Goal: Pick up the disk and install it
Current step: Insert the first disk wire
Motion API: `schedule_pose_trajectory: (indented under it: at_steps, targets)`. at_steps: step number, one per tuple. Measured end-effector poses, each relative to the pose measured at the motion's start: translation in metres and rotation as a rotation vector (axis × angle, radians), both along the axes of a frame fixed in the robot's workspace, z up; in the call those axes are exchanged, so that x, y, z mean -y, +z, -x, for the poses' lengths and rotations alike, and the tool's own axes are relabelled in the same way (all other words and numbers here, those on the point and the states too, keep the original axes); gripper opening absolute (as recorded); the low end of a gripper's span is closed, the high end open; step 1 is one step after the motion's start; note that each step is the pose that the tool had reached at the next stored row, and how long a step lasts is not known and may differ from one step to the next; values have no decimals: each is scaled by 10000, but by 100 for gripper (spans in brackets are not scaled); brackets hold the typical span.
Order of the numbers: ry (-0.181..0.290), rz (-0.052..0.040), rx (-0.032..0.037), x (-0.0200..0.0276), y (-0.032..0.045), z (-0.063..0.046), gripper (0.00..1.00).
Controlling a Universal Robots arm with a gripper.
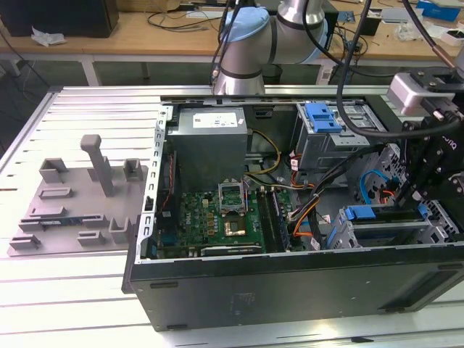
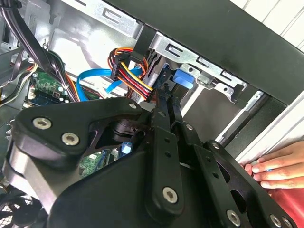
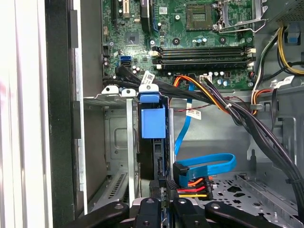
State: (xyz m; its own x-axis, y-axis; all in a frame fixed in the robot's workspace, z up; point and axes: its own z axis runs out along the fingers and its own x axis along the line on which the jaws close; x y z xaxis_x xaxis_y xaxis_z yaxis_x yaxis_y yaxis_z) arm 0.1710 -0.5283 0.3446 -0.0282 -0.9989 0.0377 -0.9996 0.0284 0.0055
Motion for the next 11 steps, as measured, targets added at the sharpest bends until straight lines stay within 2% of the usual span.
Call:
schedule_pose_trajectory:
  at_steps: [11]
  targets:
    - [-1,1,0,0,-26,-10,16]
